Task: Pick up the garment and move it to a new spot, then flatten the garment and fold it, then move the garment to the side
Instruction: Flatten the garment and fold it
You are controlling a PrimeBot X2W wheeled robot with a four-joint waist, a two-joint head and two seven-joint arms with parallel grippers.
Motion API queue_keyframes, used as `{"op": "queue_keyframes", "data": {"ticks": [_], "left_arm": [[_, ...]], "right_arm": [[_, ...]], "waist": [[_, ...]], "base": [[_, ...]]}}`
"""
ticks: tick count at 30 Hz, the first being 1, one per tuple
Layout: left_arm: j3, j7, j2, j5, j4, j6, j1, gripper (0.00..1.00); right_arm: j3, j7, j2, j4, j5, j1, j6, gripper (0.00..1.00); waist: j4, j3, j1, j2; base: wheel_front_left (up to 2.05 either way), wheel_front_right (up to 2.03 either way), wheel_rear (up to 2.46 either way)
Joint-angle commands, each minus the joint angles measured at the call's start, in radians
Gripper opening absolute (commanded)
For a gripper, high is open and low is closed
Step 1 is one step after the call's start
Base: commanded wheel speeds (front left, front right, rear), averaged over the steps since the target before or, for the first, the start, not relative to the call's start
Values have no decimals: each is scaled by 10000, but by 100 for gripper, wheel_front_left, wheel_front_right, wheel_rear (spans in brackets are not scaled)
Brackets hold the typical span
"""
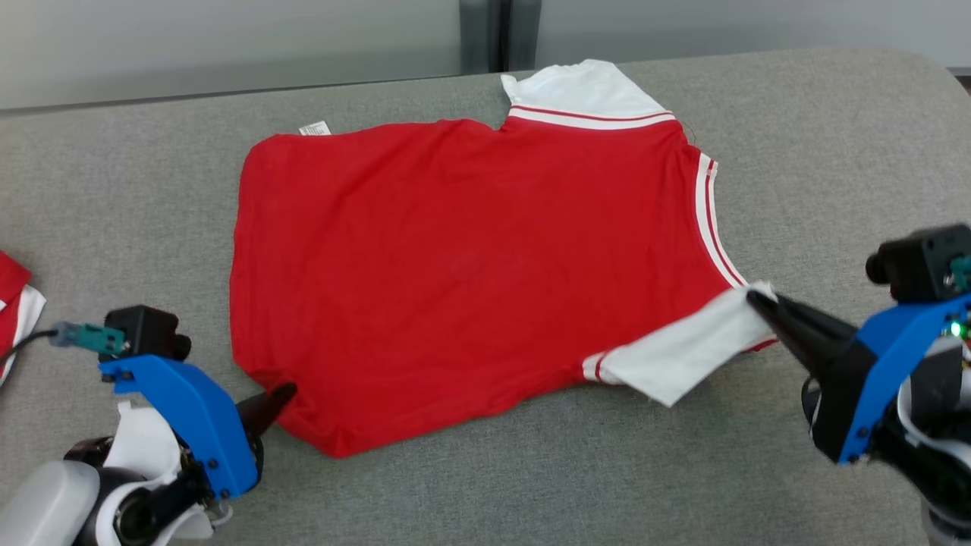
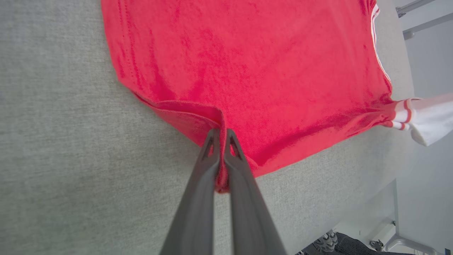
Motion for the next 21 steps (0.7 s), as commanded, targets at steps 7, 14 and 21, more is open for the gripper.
{"op": "queue_keyframes", "data": {"ticks": [7, 14, 21], "left_arm": [[765, -178, -358, -588, 445, 434, -647, 0], [1404, -1192, -833, -508, 1210, 647, -1121, 0], [1455, -1704, -1208, -473, 1755, 445, -1460, 0]], "right_arm": [[787, -808, -669, 1383, 270, -1830, 1, 0], [1254, -1768, -1122, 2478, 407, -2857, 1, 0], [1590, -2681, -1454, 3101, 352, -3417, 1, 0]], "waist": [[-92, 500, -1, -1], [22, 1022, -1, -1], [151, 1303, -1, -1]], "base": [[0, 0, 0], [0, 0, 0], [0, 0, 0]]}}
